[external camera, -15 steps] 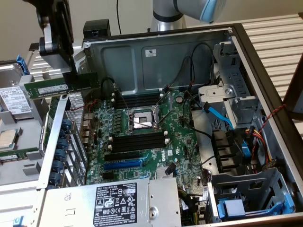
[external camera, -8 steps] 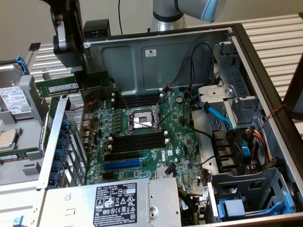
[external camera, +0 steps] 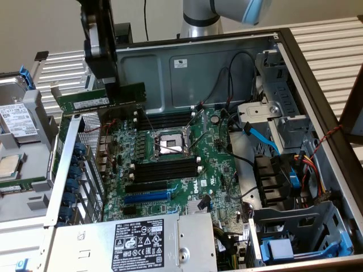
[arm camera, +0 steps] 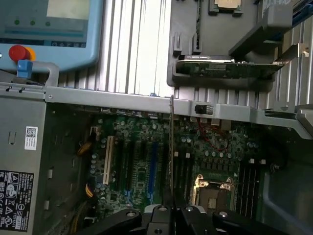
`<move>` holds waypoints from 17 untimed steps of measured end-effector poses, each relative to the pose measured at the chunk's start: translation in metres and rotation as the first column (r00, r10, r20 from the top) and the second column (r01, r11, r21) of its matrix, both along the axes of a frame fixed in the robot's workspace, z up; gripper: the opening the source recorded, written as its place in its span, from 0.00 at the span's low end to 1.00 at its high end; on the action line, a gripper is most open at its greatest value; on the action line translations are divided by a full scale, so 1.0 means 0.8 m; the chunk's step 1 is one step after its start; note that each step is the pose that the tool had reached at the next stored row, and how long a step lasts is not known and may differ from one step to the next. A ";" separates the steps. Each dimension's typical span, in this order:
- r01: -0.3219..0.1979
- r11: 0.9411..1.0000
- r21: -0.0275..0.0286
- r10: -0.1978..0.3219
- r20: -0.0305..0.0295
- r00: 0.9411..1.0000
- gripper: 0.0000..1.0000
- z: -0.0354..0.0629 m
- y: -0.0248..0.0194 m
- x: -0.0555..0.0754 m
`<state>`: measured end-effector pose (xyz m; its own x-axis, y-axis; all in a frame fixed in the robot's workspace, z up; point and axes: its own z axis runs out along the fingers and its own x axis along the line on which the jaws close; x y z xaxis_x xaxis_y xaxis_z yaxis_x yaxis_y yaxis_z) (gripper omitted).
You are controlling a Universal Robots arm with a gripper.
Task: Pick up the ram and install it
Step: 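Pick up the ram and move it above insertion slot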
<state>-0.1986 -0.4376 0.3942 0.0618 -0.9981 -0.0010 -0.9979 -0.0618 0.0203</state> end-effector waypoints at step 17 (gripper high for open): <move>-0.002 1.000 0.000 0.002 0.000 1.000 0.13 0.000 0.0000 0.081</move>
